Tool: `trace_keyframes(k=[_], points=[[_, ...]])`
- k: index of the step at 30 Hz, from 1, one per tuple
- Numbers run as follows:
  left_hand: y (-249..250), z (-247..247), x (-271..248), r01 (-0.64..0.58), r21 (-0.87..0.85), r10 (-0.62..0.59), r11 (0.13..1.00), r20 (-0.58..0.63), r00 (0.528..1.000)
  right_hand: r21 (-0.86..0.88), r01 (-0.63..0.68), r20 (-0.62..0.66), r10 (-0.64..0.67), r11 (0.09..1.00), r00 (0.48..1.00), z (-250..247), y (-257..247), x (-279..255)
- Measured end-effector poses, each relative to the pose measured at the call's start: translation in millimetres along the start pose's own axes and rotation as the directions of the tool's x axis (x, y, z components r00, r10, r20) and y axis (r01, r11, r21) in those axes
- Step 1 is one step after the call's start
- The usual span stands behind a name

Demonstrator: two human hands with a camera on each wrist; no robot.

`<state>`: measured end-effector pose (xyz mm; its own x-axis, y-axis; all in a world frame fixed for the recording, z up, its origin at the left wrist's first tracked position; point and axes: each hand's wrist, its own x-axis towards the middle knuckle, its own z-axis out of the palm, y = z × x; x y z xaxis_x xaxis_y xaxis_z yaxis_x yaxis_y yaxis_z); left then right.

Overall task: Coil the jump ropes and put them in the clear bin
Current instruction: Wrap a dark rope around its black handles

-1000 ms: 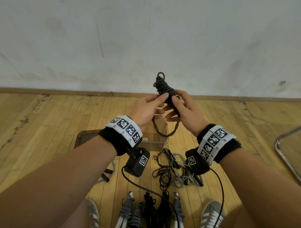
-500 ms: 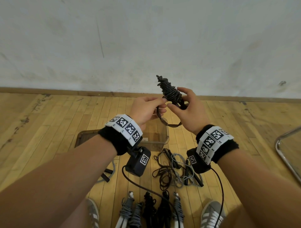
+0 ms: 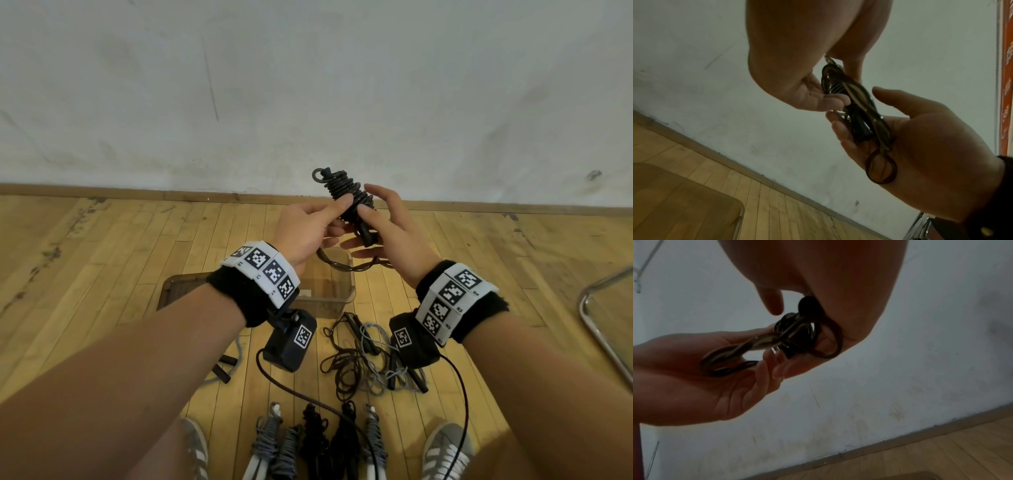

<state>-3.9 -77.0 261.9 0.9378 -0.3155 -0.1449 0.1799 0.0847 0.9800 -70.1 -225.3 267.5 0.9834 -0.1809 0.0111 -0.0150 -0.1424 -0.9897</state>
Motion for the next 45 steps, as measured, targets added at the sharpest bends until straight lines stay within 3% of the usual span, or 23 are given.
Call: trace_keyframes(k=[3,7,13,20,23,27,30,32,37,41,45], points=[[0.3,0.8,-0.5,0.034,-0.016,-0.034,0.999,0.011,0.999,-0.01,0.023,-0.014,-0.023,1.0,1.0,-0.3,1.1,0.9],[1.2,2.7,-1.4,0.107,-0.044,-0.106,0.993,0.032,0.994,-0.213,0.139,-0.034,-0.149,0.967,0.988,-3.6,6.8,4.2],[2.3,1.2,-1.4,0.125,-0.037,-0.124,0.992,0.022,0.992,-0.421,0.229,-0.032,-0.267,0.878,0.963,-5.1,12.5,5.5],[4.3,2.9,-2.1,0.135,-0.038,-0.135,0.99,0.008,0.991,-0.508,0.159,-0.105,-0.244,0.846,0.964,-2.2,10.4,5.8],[3.3,1.8,-0.6,0.141,-0.02,-0.142,0.99,-0.007,0.99,-0.532,0.198,-0.071,-0.276,0.823,0.958,-1.3,10.0,3.7],[1.9,-1.5,1.8,0.114,-0.024,-0.115,0.993,-0.028,0.993,-0.445,0.21,-0.042,-0.255,0.871,0.966,-0.7,7.3,2.3],[4.4,-2.9,1.8,0.055,-0.045,-0.055,0.998,-0.01,0.998,-0.156,0.077,-0.059,-0.087,0.985,0.994,-2.1,1.0,3.1],[4.7,-3.8,1.6,0.031,-0.042,-0.031,0.999,0.003,1.0,0.009,-0.003,-0.019,0.003,1.0,1.0,-2.9,-0.6,3.1],[5.6,-3.7,-1.5,0.063,-0.016,-0.062,0.998,0.054,0.997,-0.012,0.064,-0.028,-0.064,0.998,0.998,-0.9,-0.3,2.1],[5.3,-3.4,-2.5,0.158,-0.035,-0.155,0.987,0.064,0.986,-0.064,0.134,-0.052,-0.137,0.989,0.989,-3.4,2.4,3.2],[2.3,-3.7,-0.1,0.151,-0.024,-0.149,0.988,0.044,0.988,-0.172,0.176,-0.074,-0.191,0.969,0.979,-4.7,6.6,3.6]])
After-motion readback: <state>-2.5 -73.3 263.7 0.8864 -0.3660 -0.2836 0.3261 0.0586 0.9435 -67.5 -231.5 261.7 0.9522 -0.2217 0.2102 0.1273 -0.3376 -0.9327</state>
